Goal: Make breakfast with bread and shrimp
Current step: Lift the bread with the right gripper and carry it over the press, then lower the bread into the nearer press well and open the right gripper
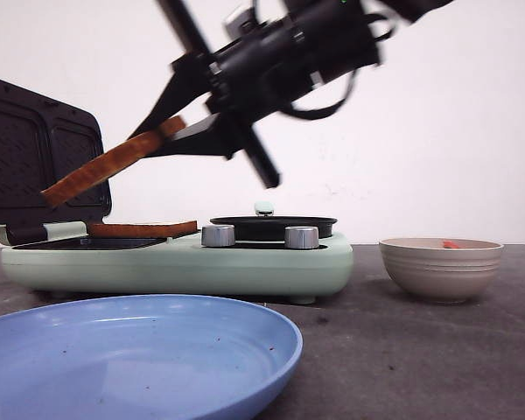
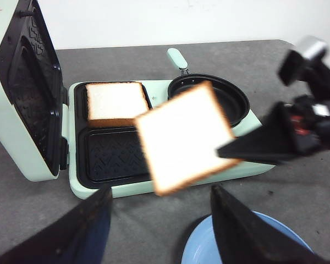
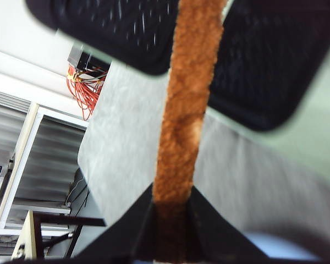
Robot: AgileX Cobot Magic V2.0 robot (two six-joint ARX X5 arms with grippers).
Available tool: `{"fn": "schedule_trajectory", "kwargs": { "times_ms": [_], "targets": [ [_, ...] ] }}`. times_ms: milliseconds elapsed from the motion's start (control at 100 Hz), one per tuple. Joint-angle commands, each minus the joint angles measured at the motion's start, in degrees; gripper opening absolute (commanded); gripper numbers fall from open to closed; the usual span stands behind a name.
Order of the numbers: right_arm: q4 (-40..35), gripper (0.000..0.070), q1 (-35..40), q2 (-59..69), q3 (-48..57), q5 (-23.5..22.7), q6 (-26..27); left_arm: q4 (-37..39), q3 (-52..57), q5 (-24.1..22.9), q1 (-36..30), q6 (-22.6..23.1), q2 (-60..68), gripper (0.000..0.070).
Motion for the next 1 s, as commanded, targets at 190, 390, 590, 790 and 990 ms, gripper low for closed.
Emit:
{"fn": "schedule_trajectory", "kwargs": {
  "times_ms": [190,390,590,790,990],
  "targets": [
    [-0.13,0.0006,0.61,11.78,13.16,1.2,-0.2,1.03,0.33,-0.11,-0.02,0.07,0.0,0.0289],
    [-1.88,0.0006,0.81,17.29,19.3,1.44,-0.15,1.03,0.33,-0.09,-0.07,0.04,0.0,0.0289],
    [-4.17,0.0005,1.16,17.88,19.45,2.97,-0.39,1.05,0.33,-0.09,-0.07,0.04,0.0,0.0289],
    [-5.33,0.0005,1.64,17.88,19.45,3.45,-0.81,1.05,0.33,-0.11,-0.07,0.04,0.0,0.0289],
    [-5.77,0.0051,2.34,17.88,19.45,6.05,-2.19,1.03,0.33,-0.09,-0.07,0.04,0.0,0.0289]
  ]
}}
